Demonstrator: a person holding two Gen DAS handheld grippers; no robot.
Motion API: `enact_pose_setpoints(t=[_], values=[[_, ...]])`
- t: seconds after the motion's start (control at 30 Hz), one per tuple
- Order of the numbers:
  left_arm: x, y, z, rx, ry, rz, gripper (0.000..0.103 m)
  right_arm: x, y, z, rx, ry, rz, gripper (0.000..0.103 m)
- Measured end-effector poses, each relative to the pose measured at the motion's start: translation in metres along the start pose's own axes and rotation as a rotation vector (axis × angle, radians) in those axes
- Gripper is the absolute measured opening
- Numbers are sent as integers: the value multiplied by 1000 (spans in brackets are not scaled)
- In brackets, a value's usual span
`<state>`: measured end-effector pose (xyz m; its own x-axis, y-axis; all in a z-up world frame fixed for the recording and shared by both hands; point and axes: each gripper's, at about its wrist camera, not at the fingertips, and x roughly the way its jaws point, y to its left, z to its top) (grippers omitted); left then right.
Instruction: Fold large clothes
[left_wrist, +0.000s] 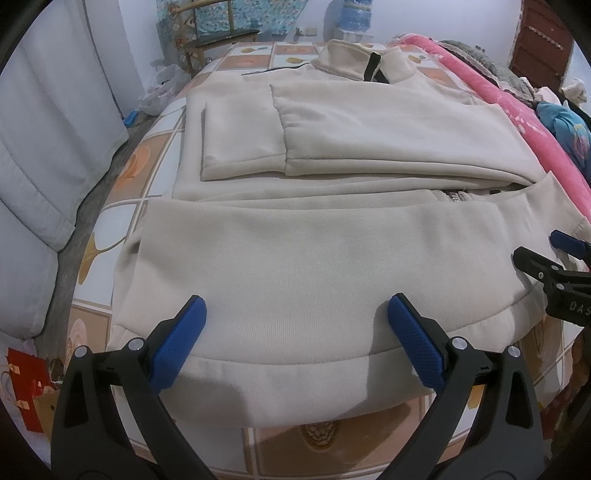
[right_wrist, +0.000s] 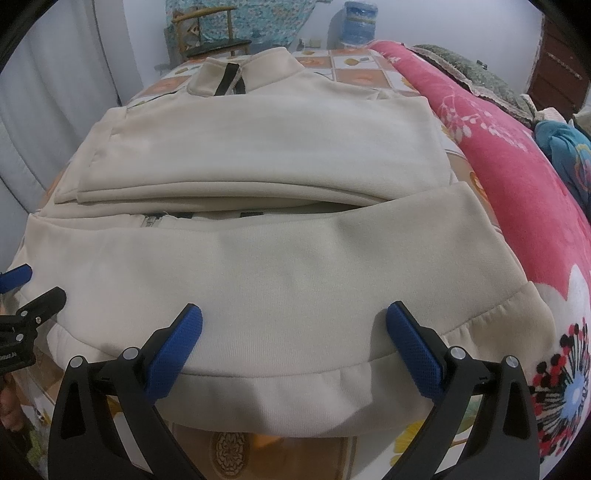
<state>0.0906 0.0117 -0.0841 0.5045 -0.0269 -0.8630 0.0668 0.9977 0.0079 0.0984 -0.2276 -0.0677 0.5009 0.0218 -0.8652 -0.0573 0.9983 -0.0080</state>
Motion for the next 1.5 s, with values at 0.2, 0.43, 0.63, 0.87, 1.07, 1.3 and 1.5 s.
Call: enact_pose_setpoints(t=[0.2,0.43,0.63,0.87,1.07,1.3,1.5], values=[[0,-1,2,-8,22,5,96,2,1,1,-2,10,0,97],[0,-1,3,-13,37,8,96,4,2,4,0,33,-2,97],[1,-1,5,-10,49,4,96,4,2,5,0,46,-3,97],[2,-1,7,-15,57,5,96,6,2,7,5,68,-3,97],[2,-2,7,-20,59,10,96,7,2,9,5,88,-3,97],[1,-1,7,-18,59,10,96,8,2,9,3,83,1,97],[-15,5,17,-14,11,-12,96,0,-1,18,2,97,51,96]])
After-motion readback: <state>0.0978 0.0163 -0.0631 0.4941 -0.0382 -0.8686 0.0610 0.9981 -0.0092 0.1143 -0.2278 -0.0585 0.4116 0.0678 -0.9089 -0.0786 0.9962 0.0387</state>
